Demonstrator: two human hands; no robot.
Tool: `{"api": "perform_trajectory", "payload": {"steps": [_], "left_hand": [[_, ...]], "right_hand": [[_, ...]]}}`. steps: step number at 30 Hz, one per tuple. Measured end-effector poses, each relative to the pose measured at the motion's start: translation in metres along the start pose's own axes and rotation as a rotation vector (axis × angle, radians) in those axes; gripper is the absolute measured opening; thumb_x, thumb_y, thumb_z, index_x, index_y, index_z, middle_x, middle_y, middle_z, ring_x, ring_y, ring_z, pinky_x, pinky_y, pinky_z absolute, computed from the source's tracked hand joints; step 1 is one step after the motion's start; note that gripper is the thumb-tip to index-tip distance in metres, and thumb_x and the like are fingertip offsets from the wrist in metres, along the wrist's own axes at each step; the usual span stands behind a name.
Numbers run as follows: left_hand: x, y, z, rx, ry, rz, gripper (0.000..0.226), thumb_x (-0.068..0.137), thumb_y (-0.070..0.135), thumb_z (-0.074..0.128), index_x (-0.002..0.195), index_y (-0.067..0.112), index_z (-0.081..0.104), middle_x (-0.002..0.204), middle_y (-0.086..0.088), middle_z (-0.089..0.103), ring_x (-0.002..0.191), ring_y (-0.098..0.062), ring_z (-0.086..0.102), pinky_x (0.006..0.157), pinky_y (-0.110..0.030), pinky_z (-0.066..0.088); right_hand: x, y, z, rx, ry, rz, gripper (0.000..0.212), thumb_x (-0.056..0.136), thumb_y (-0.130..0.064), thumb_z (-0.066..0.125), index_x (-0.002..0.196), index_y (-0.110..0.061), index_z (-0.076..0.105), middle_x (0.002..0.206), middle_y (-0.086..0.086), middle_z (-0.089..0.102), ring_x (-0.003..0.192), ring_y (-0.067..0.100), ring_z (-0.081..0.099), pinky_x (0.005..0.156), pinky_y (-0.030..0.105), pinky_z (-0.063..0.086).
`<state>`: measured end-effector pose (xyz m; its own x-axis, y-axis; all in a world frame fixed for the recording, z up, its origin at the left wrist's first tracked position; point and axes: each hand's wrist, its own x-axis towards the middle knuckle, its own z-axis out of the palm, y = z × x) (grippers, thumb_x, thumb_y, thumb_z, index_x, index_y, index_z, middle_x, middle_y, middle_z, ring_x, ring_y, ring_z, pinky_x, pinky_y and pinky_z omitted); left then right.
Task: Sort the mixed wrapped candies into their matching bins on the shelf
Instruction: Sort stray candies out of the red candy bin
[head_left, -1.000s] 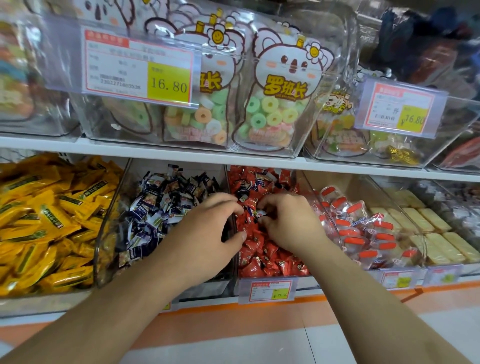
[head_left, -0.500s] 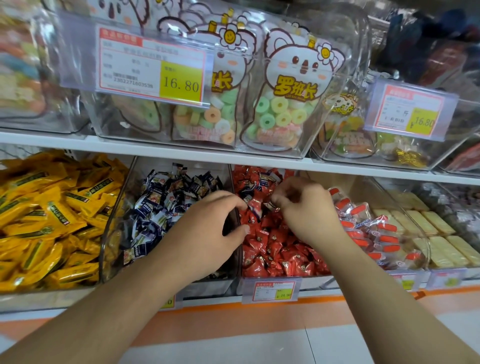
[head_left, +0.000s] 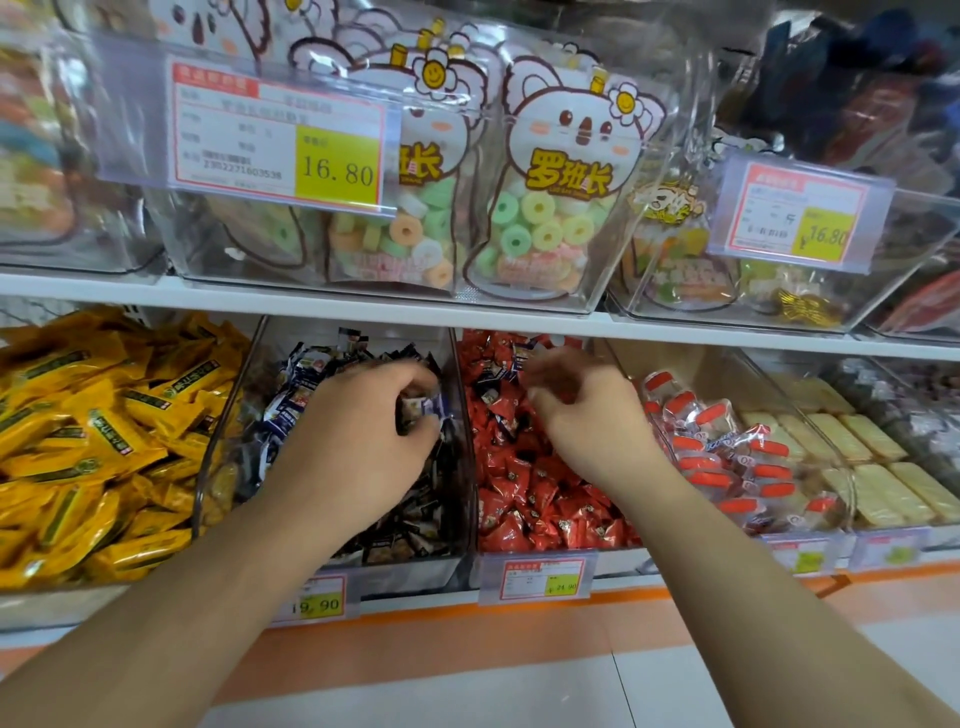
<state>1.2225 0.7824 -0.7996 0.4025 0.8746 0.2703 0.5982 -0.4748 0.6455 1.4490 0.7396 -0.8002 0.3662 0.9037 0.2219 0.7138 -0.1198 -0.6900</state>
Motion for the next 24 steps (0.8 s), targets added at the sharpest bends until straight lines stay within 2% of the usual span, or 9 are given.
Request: {"api": "perform_trajectory", "payload": {"steps": [2, 3, 6, 10, 14, 17, 19, 22, 24], "left_hand": [[0.000, -0.003, 0.001, 0.052, -0.056, -0.008, 0.045, 0.096, 0.036, 0.068, 0.140, 0.036, 0.058, 0.136, 0.009, 0.057, 0.106, -0.002, 0.057, 0.089, -0.017, 0.042], [-0.001, -0.003, 0.001, 0.045, -0.081, 0.003, 0.047, 0.096, 0.038, 0.068, 0.142, 0.038, 0.055, 0.141, 0.011, 0.054, 0.116, -0.004, 0.053, 0.095, -0.019, 0.039], [-0.004, -0.002, 0.006, 0.000, -0.148, 0.063, 0.047, 0.097, 0.042, 0.066, 0.142, 0.044, 0.052, 0.145, 0.022, 0.047, 0.127, -0.001, 0.047, 0.100, -0.017, 0.033], [-0.005, -0.002, 0.013, -0.009, -0.184, 0.114, 0.042, 0.098, 0.042, 0.063, 0.140, 0.046, 0.054, 0.142, 0.029, 0.046, 0.125, 0.005, 0.045, 0.101, -0.016, 0.035], [-0.005, -0.004, 0.015, -0.023, -0.192, 0.115, 0.039, 0.100, 0.042, 0.061, 0.138, 0.044, 0.056, 0.141, 0.029, 0.047, 0.123, 0.005, 0.047, 0.100, -0.016, 0.037], [-0.003, -0.003, 0.014, -0.025, -0.182, 0.127, 0.038, 0.100, 0.043, 0.061, 0.137, 0.044, 0.056, 0.139, 0.028, 0.049, 0.120, 0.005, 0.048, 0.098, -0.016, 0.039], [-0.003, -0.002, 0.015, -0.021, -0.178, 0.133, 0.038, 0.100, 0.045, 0.060, 0.138, 0.044, 0.056, 0.139, 0.028, 0.049, 0.123, 0.003, 0.049, 0.098, -0.018, 0.039], [-0.004, 0.000, 0.016, -0.008, -0.196, 0.137, 0.039, 0.101, 0.045, 0.058, 0.139, 0.042, 0.055, 0.140, 0.028, 0.047, 0.123, 0.002, 0.047, 0.098, -0.018, 0.037], [-0.004, -0.001, 0.017, -0.005, -0.201, 0.141, 0.038, 0.101, 0.045, 0.058, 0.139, 0.042, 0.055, 0.140, 0.029, 0.047, 0.120, 0.005, 0.045, 0.096, -0.015, 0.035]], "right_hand": [[0.002, 0.005, 0.008, -0.163, -0.062, -0.029, 0.034, 0.093, -0.022, 0.072, 0.127, -0.026, 0.068, 0.118, -0.009, 0.072, 0.102, 0.008, 0.066, 0.087, 0.012, 0.049], [0.003, 0.007, 0.013, -0.220, -0.090, -0.043, 0.040, 0.092, -0.026, 0.074, 0.131, -0.025, 0.066, 0.123, -0.006, 0.070, 0.109, 0.011, 0.065, 0.089, 0.012, 0.045], [0.008, 0.012, 0.028, -0.324, -0.104, -0.078, 0.049, 0.087, -0.032, 0.080, 0.133, -0.020, 0.067, 0.128, 0.004, 0.066, 0.120, 0.022, 0.059, 0.101, 0.026, 0.045], [0.013, 0.019, 0.039, -0.385, -0.034, -0.092, 0.028, 0.084, -0.031, 0.081, 0.111, -0.024, 0.075, 0.119, 0.002, 0.065, 0.112, 0.023, 0.059, 0.099, 0.033, 0.050], [0.012, 0.014, 0.030, -0.349, 0.005, -0.115, 0.015, 0.089, -0.032, 0.077, 0.102, -0.027, 0.079, 0.109, -0.005, 0.071, 0.101, 0.014, 0.064, 0.086, 0.020, 0.046], [0.006, 0.001, 0.009, -0.169, -0.126, -0.035, 0.016, 0.089, -0.044, 0.076, 0.101, -0.034, 0.079, 0.097, -0.014, 0.073, 0.089, 0.004, 0.066, 0.074, 0.016, 0.049], [0.002, -0.002, 0.001, -0.090, -0.177, -0.004, 0.019, 0.094, -0.048, 0.069, 0.104, -0.036, 0.079, 0.096, -0.015, 0.075, 0.090, 0.000, 0.065, 0.073, 0.011, 0.047], [0.003, 0.005, 0.002, -0.169, -0.101, -0.018, 0.019, 0.102, -0.032, 0.061, 0.108, -0.031, 0.078, 0.103, -0.011, 0.076, 0.096, 0.007, 0.066, 0.074, 0.016, 0.044], [0.004, 0.011, 0.008, -0.226, -0.098, -0.013, 0.019, 0.101, -0.023, 0.063, 0.111, -0.029, 0.078, 0.110, -0.009, 0.075, 0.097, 0.008, 0.066, 0.077, 0.013, 0.042]]}}
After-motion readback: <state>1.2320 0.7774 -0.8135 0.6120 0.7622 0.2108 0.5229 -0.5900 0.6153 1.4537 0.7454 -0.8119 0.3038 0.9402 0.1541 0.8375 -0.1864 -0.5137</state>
